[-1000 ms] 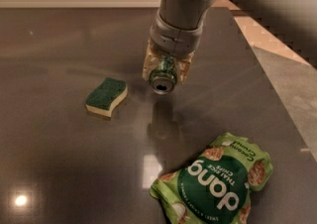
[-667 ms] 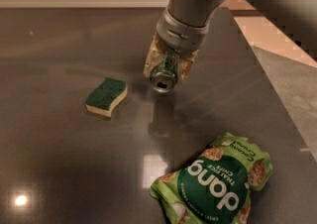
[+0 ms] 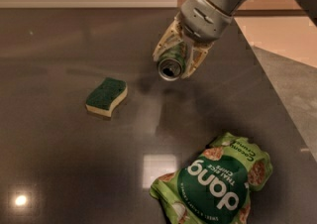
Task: Place green can upright
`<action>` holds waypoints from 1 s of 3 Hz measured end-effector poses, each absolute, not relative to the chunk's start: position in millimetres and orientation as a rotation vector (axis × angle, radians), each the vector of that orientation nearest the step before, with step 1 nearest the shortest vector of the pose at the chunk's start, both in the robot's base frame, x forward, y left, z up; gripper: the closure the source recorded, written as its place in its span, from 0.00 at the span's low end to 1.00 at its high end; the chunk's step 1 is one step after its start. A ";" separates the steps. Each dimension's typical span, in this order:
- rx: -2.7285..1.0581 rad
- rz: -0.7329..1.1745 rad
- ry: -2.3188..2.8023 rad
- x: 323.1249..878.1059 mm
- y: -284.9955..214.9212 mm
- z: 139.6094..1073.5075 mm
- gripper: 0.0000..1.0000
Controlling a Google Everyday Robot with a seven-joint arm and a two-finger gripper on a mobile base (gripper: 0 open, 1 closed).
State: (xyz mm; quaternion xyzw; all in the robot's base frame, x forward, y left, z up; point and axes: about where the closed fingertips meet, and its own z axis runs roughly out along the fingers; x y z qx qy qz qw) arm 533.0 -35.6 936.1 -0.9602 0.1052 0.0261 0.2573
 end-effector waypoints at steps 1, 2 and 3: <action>-2.476 0.101 0.454 527.0 -42.6 950.8 1.00; -2.329 0.088 0.676 522.0 -50.1 963.2 1.00; -2.191 0.071 0.847 519.8 -55.0 972.1 1.00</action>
Offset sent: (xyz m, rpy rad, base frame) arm -0.0124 -0.0330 0.0407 0.3246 0.1147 -0.5579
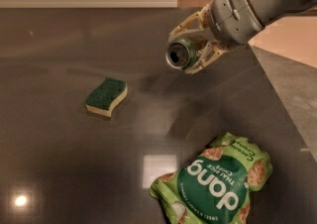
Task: Place green can upright
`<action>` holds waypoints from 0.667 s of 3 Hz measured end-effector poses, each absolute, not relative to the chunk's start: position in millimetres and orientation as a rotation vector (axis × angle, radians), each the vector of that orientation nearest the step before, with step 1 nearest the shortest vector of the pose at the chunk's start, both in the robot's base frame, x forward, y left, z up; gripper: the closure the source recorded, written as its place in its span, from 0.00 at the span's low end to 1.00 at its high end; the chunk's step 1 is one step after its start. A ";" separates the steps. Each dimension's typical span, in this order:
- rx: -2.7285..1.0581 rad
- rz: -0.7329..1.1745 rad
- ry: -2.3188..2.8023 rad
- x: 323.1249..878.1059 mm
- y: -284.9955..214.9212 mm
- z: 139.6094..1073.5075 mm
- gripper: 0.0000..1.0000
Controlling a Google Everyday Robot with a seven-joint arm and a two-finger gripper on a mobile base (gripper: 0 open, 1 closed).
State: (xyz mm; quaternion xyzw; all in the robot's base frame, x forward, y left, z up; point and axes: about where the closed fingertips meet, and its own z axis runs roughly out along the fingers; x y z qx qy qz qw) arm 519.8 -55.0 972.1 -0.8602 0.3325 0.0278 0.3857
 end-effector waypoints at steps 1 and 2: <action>-2.038 0.054 0.973 525.0 -60.7 979.5 1.00; -2.038 0.055 0.973 525.0 -60.6 979.5 1.00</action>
Offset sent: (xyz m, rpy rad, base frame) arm 0.0021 -0.0047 0.0047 0.0759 0.0135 -0.1045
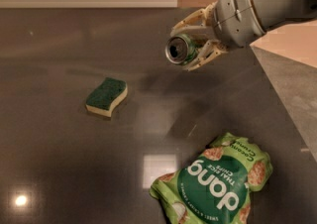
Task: Place green can upright
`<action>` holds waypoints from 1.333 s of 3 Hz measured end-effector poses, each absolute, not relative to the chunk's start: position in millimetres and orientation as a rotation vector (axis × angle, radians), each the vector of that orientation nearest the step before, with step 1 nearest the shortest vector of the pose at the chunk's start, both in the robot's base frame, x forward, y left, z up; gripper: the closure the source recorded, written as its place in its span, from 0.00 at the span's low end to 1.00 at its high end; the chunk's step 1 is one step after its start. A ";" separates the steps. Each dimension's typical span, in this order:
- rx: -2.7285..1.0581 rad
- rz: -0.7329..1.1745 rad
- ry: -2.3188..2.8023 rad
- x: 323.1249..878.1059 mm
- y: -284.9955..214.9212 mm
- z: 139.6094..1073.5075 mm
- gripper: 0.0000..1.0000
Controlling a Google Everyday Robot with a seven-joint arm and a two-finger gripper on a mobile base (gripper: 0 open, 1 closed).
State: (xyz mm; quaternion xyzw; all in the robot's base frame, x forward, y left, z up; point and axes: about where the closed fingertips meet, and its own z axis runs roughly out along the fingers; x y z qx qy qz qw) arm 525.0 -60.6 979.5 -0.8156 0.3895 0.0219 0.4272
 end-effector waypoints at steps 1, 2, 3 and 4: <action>-2.010 0.091 1.011 522.1 -56.7 979.5 1.00; -1.913 0.161 1.086 521.6 -41.9 984.8 1.00; -1.785 0.214 1.186 520.9 -28.9 989.4 1.00; -1.647 0.243 1.285 519.9 -21.6 988.0 1.00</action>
Offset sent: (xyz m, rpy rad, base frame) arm 0.0012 0.0316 0.0115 0.2217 0.1826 -0.1701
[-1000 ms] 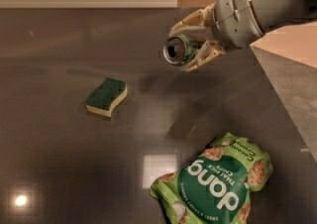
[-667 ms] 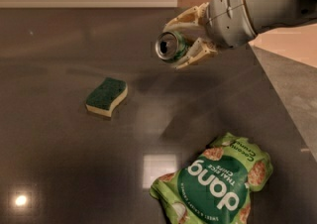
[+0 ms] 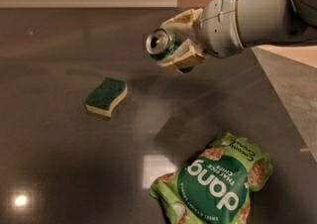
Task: Place green can upright
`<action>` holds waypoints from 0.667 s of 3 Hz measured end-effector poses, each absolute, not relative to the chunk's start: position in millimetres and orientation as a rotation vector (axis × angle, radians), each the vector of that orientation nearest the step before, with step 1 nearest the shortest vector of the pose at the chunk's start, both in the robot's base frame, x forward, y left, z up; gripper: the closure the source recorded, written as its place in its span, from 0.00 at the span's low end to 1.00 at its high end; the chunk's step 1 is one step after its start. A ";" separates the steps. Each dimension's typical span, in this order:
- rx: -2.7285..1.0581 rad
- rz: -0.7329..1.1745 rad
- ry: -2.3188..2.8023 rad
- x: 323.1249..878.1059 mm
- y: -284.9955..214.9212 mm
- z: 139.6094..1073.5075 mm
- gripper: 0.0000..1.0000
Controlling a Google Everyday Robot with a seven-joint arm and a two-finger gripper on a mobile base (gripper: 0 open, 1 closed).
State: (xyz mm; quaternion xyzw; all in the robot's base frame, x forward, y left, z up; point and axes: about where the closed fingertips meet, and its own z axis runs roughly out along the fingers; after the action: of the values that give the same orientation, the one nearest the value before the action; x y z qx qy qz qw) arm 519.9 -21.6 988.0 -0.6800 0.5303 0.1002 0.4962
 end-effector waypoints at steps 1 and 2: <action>-1.484 0.258 1.356 516.9 -20.9 977.5 1.00; -1.320 0.263 1.378 515.9 -23.3 968.5 1.00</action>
Offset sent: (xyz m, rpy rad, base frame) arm -0.0024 -0.0112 -0.0319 0.3817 -0.0022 -0.3207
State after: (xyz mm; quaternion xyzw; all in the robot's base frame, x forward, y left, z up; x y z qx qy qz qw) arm 515.9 -23.3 968.5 -0.5627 0.5873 0.1122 0.5708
